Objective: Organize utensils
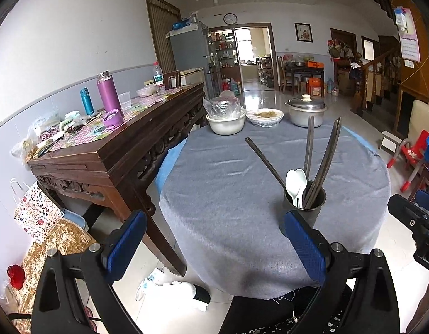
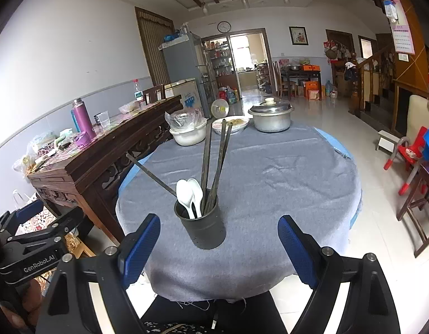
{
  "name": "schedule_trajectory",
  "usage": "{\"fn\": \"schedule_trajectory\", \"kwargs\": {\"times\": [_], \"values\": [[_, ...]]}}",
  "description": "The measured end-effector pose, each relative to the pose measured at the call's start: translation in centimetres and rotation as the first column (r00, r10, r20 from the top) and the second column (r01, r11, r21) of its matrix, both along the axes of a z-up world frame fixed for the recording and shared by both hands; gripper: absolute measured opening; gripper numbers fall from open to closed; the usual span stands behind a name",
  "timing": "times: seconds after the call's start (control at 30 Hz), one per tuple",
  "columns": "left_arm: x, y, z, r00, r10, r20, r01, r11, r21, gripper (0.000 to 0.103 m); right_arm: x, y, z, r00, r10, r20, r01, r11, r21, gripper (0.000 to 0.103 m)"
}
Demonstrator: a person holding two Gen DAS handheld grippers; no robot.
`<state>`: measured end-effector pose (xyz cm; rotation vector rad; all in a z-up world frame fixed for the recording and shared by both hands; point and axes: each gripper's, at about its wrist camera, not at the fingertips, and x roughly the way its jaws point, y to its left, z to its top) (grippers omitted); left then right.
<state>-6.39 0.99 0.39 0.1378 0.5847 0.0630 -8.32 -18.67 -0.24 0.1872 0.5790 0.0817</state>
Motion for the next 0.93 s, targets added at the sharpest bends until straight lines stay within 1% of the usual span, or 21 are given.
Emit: {"fn": "schedule_trajectory", "kwargs": {"times": [0.13, 0.63, 0.77, 0.87, 0.93], "values": [[0.1, 0.2, -0.2, 1.000, 0.004, -0.008, -0.005, 1.000, -0.010, 0.099, 0.0, 0.5, 0.2, 1.000, 0.003, 0.008, -0.003, 1.000, -0.018, 0.088], [1.1, 1.4, -1.0, 0.999, 0.018, -0.026, -0.019, 0.999, -0.032, 0.099, 1.3, 1.7, 0.7, 1.000, 0.011, 0.007, -0.010, 0.999, -0.042, 0.088], [1.7, 1.5, -1.3, 0.999, 0.019, -0.037, -0.021, 0.999, -0.036, 0.099, 2.0, 1.9, 0.3, 1.000, 0.014, -0.003, -0.015, 0.999, -0.047, 0.088], [2.5, 1.8, -1.8, 0.999, 0.013, -0.042, -0.014, 0.999, -0.045, 0.099, 2.9, 1.4, -0.2, 1.000, -0.005, 0.005, 0.005, 0.998, -0.059, 0.088], [3.9, 2.5, -2.5, 0.998, 0.006, -0.061, -0.011, 0.997, -0.076, 0.099, 4.2, 0.3, -1.0, 0.999, -0.035, -0.010, 0.034, 0.997, -0.071, 0.088]]}}
